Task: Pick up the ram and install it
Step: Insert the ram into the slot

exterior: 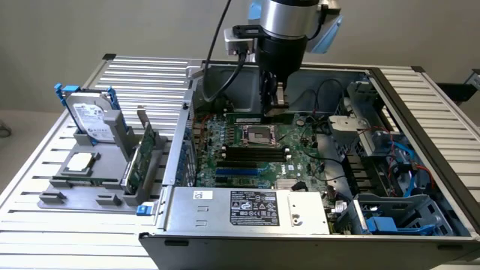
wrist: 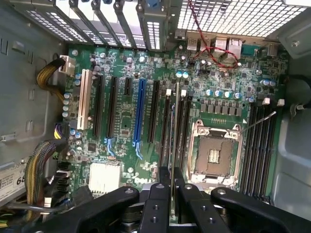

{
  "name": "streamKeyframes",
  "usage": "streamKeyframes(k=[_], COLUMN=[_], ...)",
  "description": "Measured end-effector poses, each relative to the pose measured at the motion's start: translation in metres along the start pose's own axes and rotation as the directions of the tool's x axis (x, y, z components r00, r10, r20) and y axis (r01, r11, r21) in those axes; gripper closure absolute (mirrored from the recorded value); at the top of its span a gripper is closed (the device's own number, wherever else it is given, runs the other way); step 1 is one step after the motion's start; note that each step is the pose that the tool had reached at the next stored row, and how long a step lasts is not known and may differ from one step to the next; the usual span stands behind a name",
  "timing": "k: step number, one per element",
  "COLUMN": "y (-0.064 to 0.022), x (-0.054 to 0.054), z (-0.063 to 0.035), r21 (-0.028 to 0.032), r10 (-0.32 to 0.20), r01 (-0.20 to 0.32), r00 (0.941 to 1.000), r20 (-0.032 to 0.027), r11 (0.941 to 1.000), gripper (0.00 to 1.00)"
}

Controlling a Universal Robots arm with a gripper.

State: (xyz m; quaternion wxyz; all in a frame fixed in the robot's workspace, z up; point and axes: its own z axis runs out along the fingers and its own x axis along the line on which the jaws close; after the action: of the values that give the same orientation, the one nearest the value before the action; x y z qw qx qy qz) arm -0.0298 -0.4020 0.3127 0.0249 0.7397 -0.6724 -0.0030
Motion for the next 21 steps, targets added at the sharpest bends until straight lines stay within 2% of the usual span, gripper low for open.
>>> streamKeyframes(k=[9, 16, 21], y=[-0.0041, -0.0049, -0.0053], x=[0.0, 0.0, -0.001], z=[0.0162, 0.0289, 0.0381], r21=[-0.0008, -0.0021, -0.0025], r10=[0.028, 0.072, 0.084], r01=[-0.028, -0.072, -0.084], r00=[0.9996, 0.9974, 0.9964], r20=[0.0012, 0.003, 0.0035], r11=[0.9996, 0.9974, 0.9964], gripper=[0.86, 0.86, 0.86])
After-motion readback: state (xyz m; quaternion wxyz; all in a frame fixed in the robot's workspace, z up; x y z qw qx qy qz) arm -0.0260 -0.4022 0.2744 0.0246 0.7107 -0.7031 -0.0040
